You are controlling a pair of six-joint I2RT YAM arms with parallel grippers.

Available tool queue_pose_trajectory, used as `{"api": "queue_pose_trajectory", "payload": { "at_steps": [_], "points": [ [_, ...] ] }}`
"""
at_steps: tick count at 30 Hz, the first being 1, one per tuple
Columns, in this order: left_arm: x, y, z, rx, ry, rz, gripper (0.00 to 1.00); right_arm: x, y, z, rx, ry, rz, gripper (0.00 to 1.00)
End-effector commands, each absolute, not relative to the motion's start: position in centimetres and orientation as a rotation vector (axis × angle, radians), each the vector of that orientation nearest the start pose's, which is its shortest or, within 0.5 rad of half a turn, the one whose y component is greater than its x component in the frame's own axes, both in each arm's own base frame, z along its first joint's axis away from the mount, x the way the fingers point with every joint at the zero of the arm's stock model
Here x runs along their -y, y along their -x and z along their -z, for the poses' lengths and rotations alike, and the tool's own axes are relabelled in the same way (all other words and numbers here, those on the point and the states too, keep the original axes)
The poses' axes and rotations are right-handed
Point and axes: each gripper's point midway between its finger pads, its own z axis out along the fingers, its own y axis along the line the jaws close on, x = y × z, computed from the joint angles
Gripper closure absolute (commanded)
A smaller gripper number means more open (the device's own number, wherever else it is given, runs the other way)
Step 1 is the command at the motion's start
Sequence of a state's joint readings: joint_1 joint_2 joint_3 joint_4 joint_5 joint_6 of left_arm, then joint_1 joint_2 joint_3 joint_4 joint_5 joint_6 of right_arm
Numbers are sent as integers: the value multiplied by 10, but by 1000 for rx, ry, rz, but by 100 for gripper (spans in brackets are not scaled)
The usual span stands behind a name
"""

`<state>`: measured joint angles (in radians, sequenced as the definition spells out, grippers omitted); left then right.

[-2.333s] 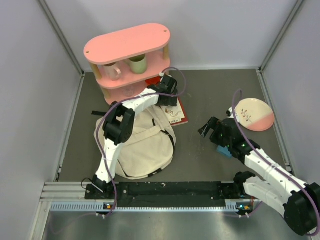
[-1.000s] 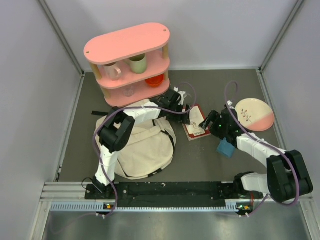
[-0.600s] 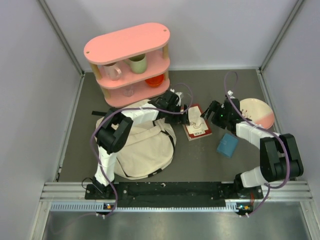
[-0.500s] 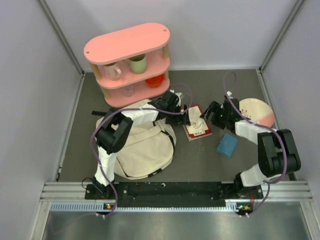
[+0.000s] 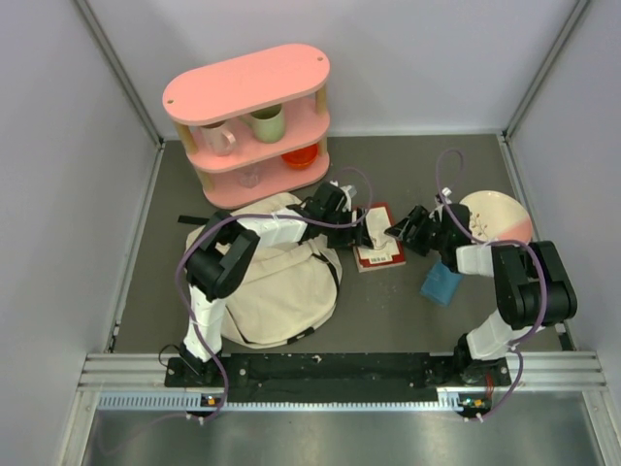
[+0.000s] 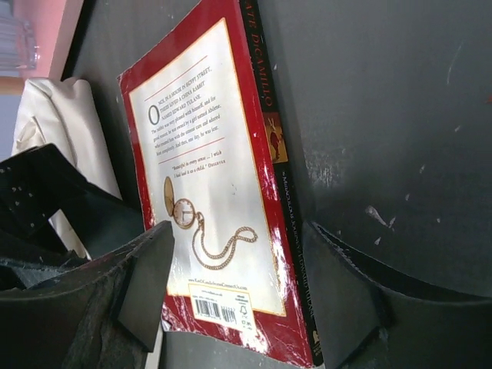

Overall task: Pack the student bag
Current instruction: Adjust the book at the center of the board, then pick up the book from the center of the board.

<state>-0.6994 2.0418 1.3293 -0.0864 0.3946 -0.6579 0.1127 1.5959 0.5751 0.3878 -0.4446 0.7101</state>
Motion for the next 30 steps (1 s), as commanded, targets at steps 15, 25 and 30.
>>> {"api": "queue_pose_trajectory", "payload": {
  "at_steps": [15, 25, 30],
  "points": [
    [394, -329, -100, -2475, -191, 1073, 59, -152, -315, -34, -2273, -462, -1074, 34],
    [394, -333, -94, -2488, -183, 1051, 53, -152, -312, -33, -2275, -471, -1074, 34],
    [392, -335, -84, -2519, -165, 1008, 44, -152, -311, -32, -2278, -471, -1080, 34]
  ]
}}
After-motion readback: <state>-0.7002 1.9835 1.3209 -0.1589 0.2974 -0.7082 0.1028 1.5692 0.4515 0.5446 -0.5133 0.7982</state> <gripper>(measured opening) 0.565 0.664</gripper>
